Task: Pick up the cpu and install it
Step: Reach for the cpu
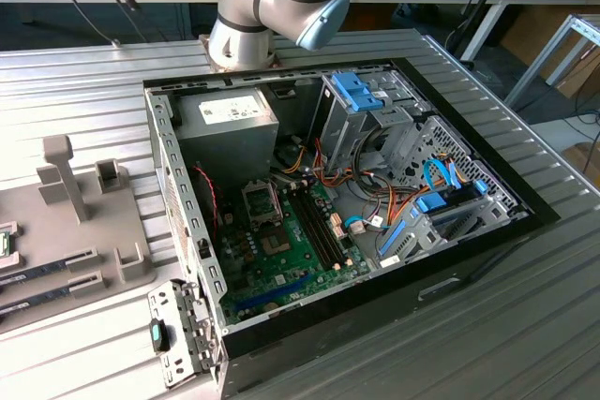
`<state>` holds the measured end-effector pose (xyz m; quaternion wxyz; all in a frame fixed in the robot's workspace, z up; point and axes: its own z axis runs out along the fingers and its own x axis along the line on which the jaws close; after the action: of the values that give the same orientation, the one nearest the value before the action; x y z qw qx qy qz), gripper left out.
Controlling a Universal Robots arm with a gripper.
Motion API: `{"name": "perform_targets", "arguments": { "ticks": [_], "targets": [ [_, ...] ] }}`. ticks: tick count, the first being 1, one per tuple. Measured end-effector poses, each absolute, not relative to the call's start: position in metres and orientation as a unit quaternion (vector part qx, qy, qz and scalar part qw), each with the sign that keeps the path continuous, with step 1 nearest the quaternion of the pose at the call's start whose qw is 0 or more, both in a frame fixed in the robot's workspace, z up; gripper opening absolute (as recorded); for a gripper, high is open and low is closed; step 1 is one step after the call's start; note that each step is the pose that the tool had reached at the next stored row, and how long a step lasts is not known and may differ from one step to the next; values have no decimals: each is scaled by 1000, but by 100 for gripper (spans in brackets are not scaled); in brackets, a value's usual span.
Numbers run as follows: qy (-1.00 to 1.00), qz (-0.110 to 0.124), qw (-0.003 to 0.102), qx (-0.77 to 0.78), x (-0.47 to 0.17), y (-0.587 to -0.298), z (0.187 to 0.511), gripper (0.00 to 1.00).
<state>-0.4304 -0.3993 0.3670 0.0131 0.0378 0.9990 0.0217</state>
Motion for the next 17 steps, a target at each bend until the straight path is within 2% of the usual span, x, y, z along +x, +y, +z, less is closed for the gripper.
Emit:
{"name": "perform_targets", "arguments": {
  "ticks": [17],
  "targets": [
    [999, 22, 13, 38, -434, -402, 358, 11]
  ]
}}
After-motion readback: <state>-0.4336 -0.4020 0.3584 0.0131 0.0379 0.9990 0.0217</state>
